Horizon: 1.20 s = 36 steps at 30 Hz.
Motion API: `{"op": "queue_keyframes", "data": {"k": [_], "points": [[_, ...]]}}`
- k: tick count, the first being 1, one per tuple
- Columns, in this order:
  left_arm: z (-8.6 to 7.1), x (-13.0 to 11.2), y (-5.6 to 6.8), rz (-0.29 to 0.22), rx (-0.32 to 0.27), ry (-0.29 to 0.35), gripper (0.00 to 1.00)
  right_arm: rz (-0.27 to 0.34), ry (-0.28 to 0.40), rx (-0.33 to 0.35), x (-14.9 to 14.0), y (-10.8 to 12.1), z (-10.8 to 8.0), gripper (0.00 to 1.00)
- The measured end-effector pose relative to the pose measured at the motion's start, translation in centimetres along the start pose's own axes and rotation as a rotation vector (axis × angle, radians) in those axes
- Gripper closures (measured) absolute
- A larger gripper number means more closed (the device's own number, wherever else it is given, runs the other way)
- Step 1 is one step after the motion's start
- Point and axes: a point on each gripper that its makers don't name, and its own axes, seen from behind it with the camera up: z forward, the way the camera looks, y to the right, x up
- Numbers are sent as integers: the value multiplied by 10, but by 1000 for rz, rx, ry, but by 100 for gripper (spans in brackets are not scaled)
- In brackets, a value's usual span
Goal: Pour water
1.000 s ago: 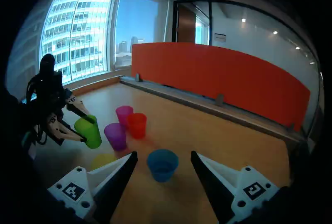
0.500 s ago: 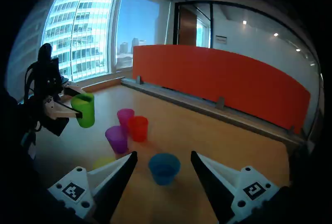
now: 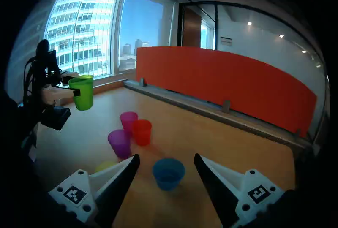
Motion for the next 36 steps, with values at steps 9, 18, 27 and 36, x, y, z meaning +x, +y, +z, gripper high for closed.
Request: {"op": "queue_keyframes", "data": {"k": [9, 18, 27, 36], "points": [[-5, 20, -4, -10, 18, 68, 13, -6, 0, 3, 0, -1, 3, 0], [-7, 22, -7, 5, 27, 73, 13, -16, 0, 6, -2, -2, 4, 0], [-8, 22, -10, -4, 32, 78, 13, -15, -21, 14, -14, 0, 11, 0], [-9, 20, -11, -2, 29, 74, 13, -14, -83, 21, -46, 1, 25, 0]]}}
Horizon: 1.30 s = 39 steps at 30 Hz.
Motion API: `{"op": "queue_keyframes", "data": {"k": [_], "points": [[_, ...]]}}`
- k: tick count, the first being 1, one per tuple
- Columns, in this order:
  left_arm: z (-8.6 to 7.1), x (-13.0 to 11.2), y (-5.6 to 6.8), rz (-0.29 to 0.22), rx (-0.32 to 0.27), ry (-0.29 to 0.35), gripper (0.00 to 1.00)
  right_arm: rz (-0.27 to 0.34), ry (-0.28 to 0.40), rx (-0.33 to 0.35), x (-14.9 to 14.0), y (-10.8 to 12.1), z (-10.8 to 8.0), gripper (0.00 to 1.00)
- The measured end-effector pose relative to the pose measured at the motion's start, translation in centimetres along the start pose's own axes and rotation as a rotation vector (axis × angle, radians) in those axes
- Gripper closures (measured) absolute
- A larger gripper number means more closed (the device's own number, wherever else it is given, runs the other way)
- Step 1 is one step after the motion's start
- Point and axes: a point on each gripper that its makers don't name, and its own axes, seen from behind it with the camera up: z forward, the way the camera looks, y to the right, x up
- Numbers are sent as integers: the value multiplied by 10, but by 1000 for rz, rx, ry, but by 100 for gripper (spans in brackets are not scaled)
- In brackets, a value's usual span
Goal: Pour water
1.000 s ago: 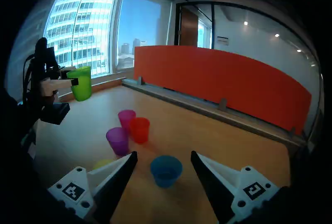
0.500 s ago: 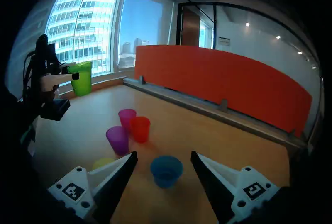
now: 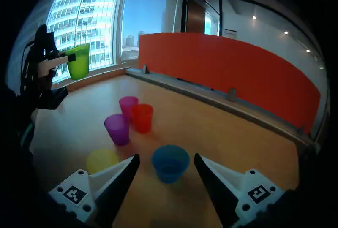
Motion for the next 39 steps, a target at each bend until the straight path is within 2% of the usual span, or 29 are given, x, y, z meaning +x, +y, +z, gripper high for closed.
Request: {"op": "queue_keyframes", "data": {"k": [8, 18, 39], "points": [[-1, -2, -3, 5, 4, -10, 13, 15, -46, 8, -25, -2, 14, 0], [-2, -6, -6, 11, 11, -23, 13, 27, -85, 9, -41, 1, 33, 0], [-2, -13, -10, 11, 11, -37, 13, 22, -149, 6, -51, 5, 65, 0]]}}
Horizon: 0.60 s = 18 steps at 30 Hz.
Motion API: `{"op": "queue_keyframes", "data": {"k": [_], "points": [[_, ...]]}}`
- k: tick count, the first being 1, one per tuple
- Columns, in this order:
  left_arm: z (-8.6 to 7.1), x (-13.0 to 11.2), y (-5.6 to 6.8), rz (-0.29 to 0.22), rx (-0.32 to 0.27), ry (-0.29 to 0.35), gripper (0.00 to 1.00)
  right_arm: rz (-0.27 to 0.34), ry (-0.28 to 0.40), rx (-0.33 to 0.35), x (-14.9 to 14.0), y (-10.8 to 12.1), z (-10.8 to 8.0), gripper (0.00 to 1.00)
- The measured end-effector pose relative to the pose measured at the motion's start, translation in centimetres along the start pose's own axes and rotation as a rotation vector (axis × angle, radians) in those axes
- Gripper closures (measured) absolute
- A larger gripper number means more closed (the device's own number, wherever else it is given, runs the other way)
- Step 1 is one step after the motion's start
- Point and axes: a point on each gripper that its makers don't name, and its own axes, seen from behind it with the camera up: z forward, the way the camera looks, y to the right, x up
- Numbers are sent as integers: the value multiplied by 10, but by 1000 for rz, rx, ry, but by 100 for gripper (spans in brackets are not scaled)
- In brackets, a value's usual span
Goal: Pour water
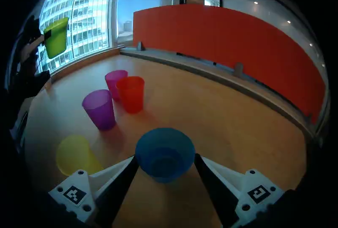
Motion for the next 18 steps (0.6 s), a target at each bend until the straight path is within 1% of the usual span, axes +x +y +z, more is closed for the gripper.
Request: {"op": "queue_keyframes", "data": {"k": [4, 9, 18], "points": [[0, -1, 0, 1, -1, -2, 13, -3, -9, 5, 0, -1, 3, 1], [-1, -4, 0, -3, -3, -9, 13, 5, -15, 16, 1, -4, 4, 9], [0, -12, 1, -5, -8, -23, 13, 7, -9, 3, 3, 0, 3, 10]]}}
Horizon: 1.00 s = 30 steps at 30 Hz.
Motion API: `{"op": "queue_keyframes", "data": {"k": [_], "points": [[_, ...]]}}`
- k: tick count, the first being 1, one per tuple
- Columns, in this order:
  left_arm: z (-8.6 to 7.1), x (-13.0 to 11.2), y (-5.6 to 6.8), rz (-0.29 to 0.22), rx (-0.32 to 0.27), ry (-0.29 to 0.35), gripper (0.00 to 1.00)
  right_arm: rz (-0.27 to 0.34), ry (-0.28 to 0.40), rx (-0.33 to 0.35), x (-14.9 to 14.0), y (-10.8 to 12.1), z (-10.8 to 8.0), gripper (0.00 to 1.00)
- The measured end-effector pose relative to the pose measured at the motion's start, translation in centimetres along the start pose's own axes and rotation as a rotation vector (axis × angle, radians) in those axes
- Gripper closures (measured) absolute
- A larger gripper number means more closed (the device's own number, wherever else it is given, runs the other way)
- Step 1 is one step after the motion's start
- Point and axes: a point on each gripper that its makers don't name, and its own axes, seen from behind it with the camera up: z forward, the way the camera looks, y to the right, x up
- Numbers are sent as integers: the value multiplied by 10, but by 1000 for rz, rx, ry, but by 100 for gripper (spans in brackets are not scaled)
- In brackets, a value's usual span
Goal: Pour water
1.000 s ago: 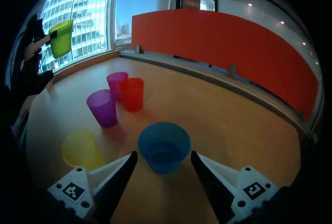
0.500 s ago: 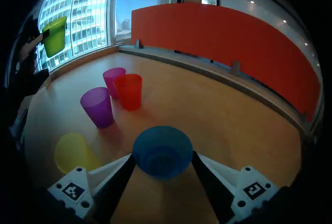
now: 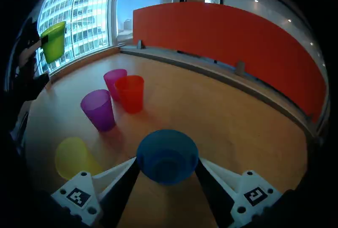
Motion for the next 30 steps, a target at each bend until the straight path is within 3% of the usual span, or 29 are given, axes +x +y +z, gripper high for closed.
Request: {"op": "queue_keyframes", "data": {"k": [17, 30], "points": [[-4, -10, 10, -9, -21, -15, 13, -13, 98, 5, 44, -6, -26, 11], [-9, -17, 13, -19, -29, -21, 13, -34, 237, 18, 104, -22, -62, 10]]}}
